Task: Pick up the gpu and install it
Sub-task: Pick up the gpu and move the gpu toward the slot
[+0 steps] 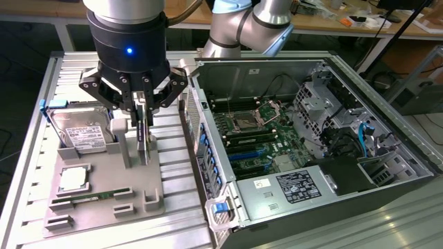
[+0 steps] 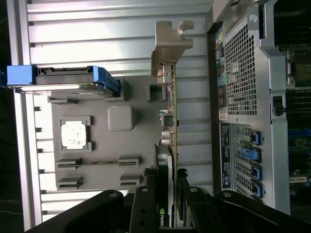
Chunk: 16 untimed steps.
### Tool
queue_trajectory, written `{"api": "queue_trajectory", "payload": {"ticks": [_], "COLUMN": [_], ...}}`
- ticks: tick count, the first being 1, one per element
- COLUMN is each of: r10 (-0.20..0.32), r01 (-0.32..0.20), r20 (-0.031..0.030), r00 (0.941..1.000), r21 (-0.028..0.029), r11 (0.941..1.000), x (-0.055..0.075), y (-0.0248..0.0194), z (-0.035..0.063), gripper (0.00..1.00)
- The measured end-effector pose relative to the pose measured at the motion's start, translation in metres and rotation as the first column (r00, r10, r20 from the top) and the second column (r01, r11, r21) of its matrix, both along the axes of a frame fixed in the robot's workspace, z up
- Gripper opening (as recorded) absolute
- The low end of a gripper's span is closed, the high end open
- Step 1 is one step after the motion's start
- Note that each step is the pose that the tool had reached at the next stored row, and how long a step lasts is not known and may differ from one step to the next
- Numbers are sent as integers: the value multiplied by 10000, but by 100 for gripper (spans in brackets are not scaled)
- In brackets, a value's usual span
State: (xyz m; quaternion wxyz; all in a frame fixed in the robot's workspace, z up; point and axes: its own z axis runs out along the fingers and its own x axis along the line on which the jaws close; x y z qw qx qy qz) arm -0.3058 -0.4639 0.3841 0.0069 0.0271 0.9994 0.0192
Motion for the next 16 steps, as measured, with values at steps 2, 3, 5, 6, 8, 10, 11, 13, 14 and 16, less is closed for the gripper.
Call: {"api": "queue_trajectory", "payload": {"ticks": [2,3,5,6,8,10,11,13,14,16], "r10": [0,0,0,-2,-1,-1,-1,-1,-1,-1], "r01": [0,0,0,2,1,1,1,1,1,1], "r20": [-3,-4,-6,-13,-15,-17,-19,-21,-22,-24], "r00": [10000,10000,10000,10000,10000,10000,10000,10000,10000,10000], "r21": [0,1,1,-1,0,1,0,1,1,0], "r11": [10000,10000,10000,10000,10000,10000,10000,10000,10000,10000], "x": [0,0,-1,0,0,0,0,0,0,0], "y": [0,0,0,1,0,0,0,0,0,0], "z": [14,20,28,41,79,103,116,144,156,190], "gripper": [27,27,27,27,27,27,27,27,27,27]}}
